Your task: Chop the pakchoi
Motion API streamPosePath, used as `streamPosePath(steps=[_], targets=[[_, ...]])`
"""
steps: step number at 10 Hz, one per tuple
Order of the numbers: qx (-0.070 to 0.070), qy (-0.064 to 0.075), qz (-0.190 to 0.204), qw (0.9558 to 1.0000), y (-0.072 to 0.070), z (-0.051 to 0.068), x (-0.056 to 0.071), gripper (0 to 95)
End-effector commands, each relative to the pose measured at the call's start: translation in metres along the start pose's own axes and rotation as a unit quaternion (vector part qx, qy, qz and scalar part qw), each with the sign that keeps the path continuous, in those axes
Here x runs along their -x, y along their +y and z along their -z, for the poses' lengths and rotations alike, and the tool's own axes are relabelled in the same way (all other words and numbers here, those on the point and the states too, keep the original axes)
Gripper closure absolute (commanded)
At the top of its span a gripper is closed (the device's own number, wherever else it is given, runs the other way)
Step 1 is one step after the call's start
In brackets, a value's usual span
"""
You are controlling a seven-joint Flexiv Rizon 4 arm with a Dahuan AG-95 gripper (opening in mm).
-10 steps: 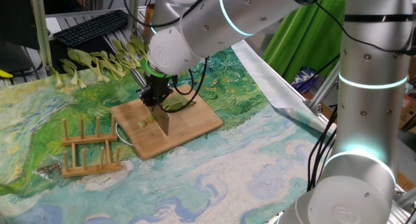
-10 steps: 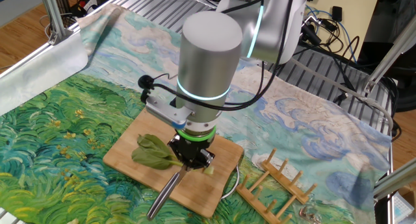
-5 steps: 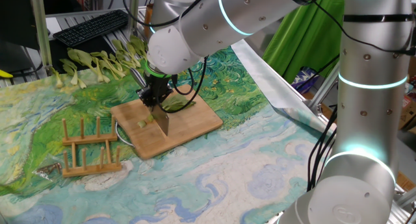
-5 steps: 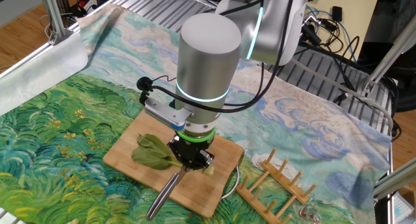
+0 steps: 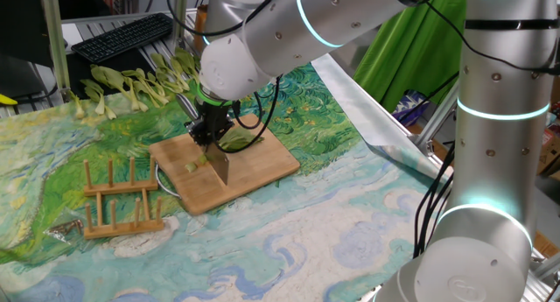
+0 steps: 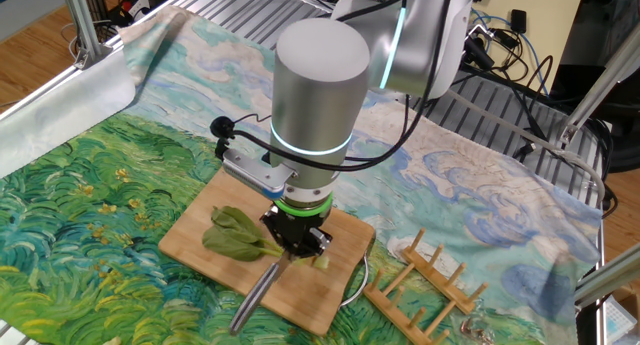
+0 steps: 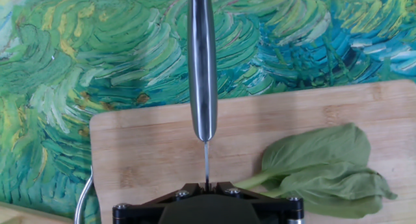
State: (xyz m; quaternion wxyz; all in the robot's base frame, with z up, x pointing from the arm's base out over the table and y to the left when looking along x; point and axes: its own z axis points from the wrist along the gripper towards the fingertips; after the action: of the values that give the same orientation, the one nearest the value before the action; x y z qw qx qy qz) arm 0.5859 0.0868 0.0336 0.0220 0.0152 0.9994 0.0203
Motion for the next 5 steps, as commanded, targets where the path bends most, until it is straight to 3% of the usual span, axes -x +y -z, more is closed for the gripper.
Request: streamPosePath(steps=[1,5], targets=[[-0.001,0.001,-0.003,1.0,-0.0012,0.0007,0.0011,95.0],[-0.005,0.002,-0.002,1.0,-0.0022,0.0067,0.0004,95.0]])
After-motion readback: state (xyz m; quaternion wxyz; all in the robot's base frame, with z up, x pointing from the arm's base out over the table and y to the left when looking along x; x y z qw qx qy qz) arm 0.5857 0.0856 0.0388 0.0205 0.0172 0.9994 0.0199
